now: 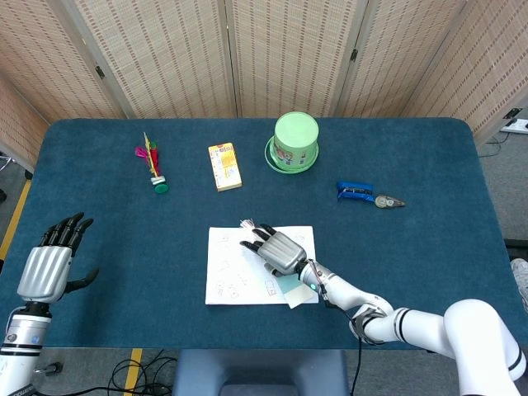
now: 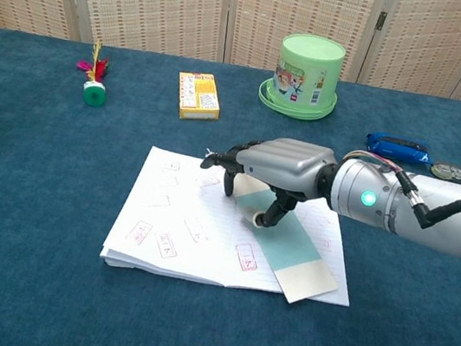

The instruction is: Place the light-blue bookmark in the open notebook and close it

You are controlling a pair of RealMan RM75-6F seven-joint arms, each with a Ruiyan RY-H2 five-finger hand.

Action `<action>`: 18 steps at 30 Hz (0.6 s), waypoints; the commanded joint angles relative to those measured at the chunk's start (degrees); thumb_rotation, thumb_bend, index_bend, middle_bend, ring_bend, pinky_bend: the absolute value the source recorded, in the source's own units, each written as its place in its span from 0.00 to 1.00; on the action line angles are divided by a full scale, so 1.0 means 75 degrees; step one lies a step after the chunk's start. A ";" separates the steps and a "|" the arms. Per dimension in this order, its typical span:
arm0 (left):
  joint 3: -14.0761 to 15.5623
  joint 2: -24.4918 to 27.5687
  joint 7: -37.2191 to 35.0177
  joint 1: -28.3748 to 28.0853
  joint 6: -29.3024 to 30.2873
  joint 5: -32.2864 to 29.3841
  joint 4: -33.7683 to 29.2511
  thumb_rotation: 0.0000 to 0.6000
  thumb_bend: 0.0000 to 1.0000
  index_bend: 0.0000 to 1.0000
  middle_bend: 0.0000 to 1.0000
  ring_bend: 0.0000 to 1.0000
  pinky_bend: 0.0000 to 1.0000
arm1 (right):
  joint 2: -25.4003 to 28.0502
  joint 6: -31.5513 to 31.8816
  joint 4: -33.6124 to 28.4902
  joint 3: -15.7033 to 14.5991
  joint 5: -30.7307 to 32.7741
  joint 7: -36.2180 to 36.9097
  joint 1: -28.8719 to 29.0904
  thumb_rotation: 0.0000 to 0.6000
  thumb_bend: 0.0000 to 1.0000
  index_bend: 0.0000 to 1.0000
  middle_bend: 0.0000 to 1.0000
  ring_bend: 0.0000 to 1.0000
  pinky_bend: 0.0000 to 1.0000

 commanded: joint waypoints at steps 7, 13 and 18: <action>-0.0056 -0.0026 -0.0082 0.0055 -0.0044 0.0027 0.0065 1.00 0.27 0.13 0.07 0.10 0.16 | -0.0020 -0.0009 0.0097 -0.0029 0.0280 -0.0176 0.0093 1.00 0.46 0.07 0.30 0.02 0.05; -0.0089 -0.0057 -0.0131 0.0080 -0.0077 0.0057 0.0107 1.00 0.27 0.13 0.07 0.10 0.16 | 0.0106 0.0030 0.0080 -0.0061 0.0564 -0.0417 0.0044 1.00 0.46 0.06 0.30 0.02 0.05; -0.0098 -0.0096 -0.0133 0.0083 -0.0129 0.0096 0.0117 1.00 0.27 0.13 0.07 0.10 0.16 | 0.0211 0.0138 0.0019 -0.0055 0.0760 -0.0492 -0.0020 1.00 0.45 0.06 0.30 0.02 0.05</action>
